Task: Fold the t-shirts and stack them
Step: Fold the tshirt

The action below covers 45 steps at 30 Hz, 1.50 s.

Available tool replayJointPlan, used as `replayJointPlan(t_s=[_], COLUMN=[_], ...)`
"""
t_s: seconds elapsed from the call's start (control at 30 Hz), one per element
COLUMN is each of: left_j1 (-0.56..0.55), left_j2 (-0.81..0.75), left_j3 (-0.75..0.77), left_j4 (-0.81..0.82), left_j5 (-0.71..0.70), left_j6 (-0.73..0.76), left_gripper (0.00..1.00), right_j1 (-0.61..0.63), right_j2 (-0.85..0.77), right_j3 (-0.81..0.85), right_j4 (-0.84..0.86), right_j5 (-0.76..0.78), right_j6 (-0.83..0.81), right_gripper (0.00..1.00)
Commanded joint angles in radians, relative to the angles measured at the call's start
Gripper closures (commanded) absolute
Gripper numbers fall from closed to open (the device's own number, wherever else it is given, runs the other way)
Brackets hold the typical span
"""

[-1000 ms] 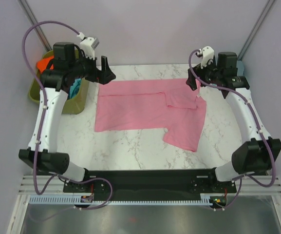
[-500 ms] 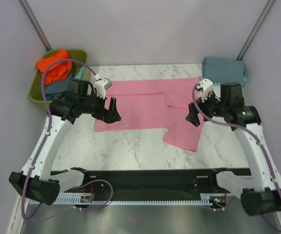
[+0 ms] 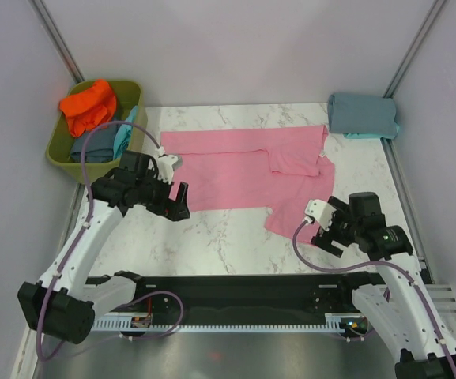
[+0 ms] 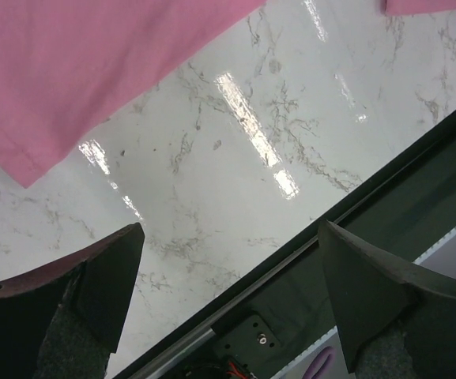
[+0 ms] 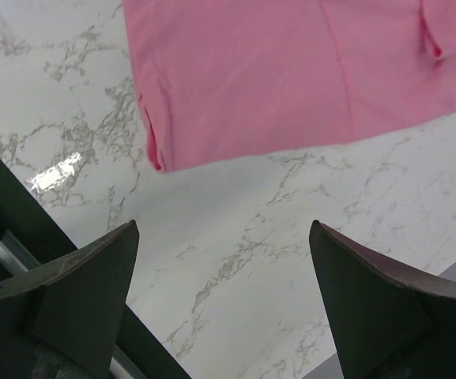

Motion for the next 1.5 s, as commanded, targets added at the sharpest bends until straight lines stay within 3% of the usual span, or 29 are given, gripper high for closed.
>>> replayJointPlan(t_s=[0.0,0.07,0.23,0.4,0.53,0.77,1.13,1.47], left_j1=[0.037,0.042,0.074,0.1,0.117,0.134,0.2,0.207], left_j2=[0.049,0.068,0.115,0.149,0.16,0.163,0.151,0.148], left_j3=[-0.014,-0.042,-0.045,-0.041,-0.039,-0.051,-0.061,-0.077], left_j4=[0.064,0.11,0.178,0.209,0.227,0.255,0.255,0.261], left_j5=[0.088,0.085,-0.073,-0.097,-0.104,-0.147,-0.127,-0.124], left_j6=[0.08,0.111,0.158,0.161,0.157,0.151,0.137,0.134], left_gripper=[0.01,0.01,0.02,0.01,0.02,0.02,0.02,0.02], right_j1=[0.006,0.015,0.023,0.021,0.021,0.021,0.021,0.021], right_j2=[0.012,0.009,-0.069,-0.149,-0.114,0.093,0.108,0.199], right_j3=[-0.037,-0.077,-0.183,-0.23,-0.249,-0.212,-0.241,-0.255], right_j4=[-0.006,-0.018,-0.057,-0.072,-0.02,0.046,0.124,0.234], right_j5=[-0.015,-0.045,-0.049,-0.115,-0.127,-0.127,-0.1,-0.1], right_j6=[-0.157,-0.206,-0.421,-0.526,-0.5,-0.395,-0.397,-0.279], right_gripper=[0.03,0.04,0.05,0.05,0.08,0.18,0.2,0.31])
